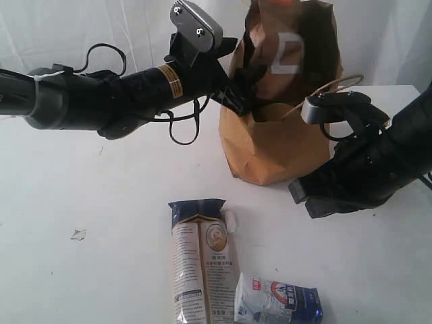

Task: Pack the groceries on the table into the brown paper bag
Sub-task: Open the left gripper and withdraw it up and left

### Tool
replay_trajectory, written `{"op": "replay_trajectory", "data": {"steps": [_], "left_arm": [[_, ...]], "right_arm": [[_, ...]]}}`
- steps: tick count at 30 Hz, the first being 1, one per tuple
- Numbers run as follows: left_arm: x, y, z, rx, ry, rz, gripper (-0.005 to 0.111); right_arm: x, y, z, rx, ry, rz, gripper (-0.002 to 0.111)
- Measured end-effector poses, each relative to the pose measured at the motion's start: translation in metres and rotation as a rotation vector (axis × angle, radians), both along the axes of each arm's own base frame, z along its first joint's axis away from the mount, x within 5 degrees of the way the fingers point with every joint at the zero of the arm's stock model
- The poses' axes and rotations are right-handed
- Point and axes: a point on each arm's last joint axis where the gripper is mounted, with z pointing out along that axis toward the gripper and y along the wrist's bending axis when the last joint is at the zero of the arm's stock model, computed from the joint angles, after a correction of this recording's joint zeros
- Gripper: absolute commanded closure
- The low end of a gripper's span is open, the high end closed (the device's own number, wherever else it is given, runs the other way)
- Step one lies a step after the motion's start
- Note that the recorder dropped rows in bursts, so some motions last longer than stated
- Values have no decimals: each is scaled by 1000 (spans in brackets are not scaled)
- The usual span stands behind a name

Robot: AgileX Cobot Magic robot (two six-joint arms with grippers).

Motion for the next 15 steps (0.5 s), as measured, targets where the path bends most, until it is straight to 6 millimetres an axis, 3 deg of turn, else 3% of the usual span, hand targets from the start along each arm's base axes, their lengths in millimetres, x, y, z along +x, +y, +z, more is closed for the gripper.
{"op": "replay_trajectory", "data": {"steps": [15], "left_arm": [[1,0,0,-97,2,-2,30]], "right_arm": [[0,0,0,2,-5,-3,108]]}}
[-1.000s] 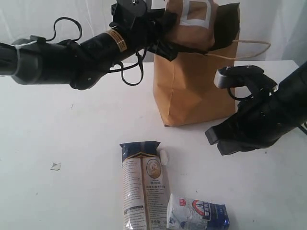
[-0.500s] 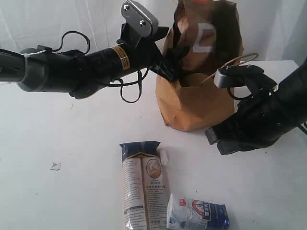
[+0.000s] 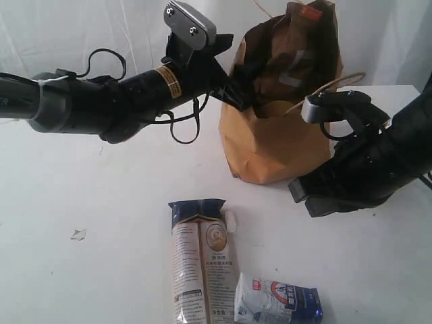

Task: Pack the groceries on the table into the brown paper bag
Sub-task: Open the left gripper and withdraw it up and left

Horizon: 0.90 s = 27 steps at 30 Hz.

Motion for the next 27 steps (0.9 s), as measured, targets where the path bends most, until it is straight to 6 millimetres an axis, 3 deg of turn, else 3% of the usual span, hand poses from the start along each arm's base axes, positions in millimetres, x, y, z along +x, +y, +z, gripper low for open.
{"op": "replay_trajectory", "data": {"steps": [5,14,17,22,27], "left_arm": [[2,10,14,-116,-102,-38,30],[31,69,10,-240,21,-30,41],[40,92,6,-220,56,-23,56],[52,130,0,-201,143,-18,106],[64,176,-5,-182,197,36,107]], "right_arm": [[0,0,0,0,0,0,108],[0,0,0,0,-2,-1,108],[1,0,0,2,-15,-6,108],[3,0,1,2,-34,-12,108],[4,-2,1,-21,-52,-4,108]]}}
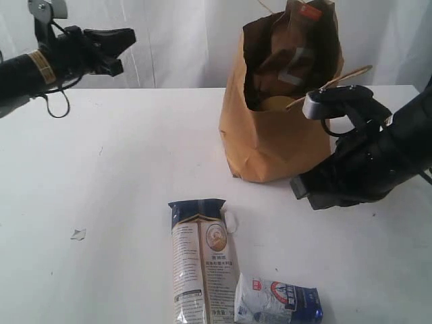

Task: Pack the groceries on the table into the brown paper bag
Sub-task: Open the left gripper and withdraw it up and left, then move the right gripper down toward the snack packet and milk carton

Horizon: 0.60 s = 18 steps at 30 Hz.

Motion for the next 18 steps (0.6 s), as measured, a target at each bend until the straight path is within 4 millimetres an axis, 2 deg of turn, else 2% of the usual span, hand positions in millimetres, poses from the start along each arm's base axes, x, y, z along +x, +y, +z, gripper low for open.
{"op": "replay_trajectory", "data": {"steps": [6,11,12,13,14,15,18], "left_arm": [[9,47,7,37,148,205,107],[3,86,15,179,400,609,107],[-3,92,18,184,444,686,107],[-18,106,19,192,531,846,107],[-27,111,19,192,563,900,107],[-45,116,18,195,598,948,107],[-87,112,16,166,623,906,107]], "right_arm": [[-5,-6,10,-47,-57,25,108],[-12,-10,15,-85,-51,37,108],[-13,-11,14,-88,-37,35,108],[-16,-11,14,-84,-2,34,108],[-18,-10,14,-86,8,53,108],[-20,-9,13,-93,12,120,108],[-23,-7,13,-95,-3,246,108]]}}
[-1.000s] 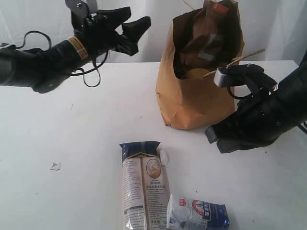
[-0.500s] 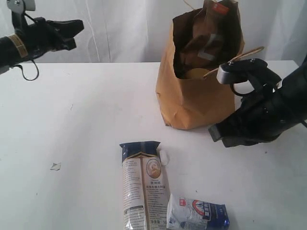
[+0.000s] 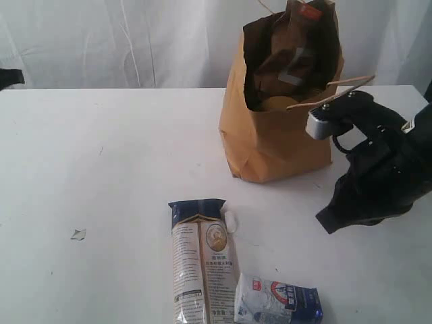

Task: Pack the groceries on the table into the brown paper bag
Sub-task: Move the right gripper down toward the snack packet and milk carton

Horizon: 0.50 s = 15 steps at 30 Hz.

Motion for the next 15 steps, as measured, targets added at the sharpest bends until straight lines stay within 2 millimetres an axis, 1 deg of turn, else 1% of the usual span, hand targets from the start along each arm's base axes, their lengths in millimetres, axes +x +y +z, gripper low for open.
{"op": "replay_trajectory", "data": {"steps": [1,2,4,6,8,10,11,13,15], "left_arm": [[-26,-3,-1,-47,-1,2,107],[-41,-3,-1,-68,-2,12,107],[-91,2,-1,-79,-6,73,107],[-128,8,1,-52,-24,141,107],[-159,12,5,-46,-76,178,107],[-181,11,8,-56,-140,172,107],[-187,11,8,-62,-162,166,107],[-194,9,7,-71,-185,152,107],[-197,9,4,-72,-186,148,107]], "right_arm": [[0,0,0,-3,-9,30,108],[0,0,0,-5,-11,37,108],[0,1,0,0,-13,47,108],[0,4,1,36,-14,33,107],[-1,8,3,82,-20,61,101],[-2,17,6,140,-49,148,90],[-3,25,6,185,-56,197,88],[-4,44,1,260,-59,308,90],[-1,57,-6,281,-65,347,95]]}}
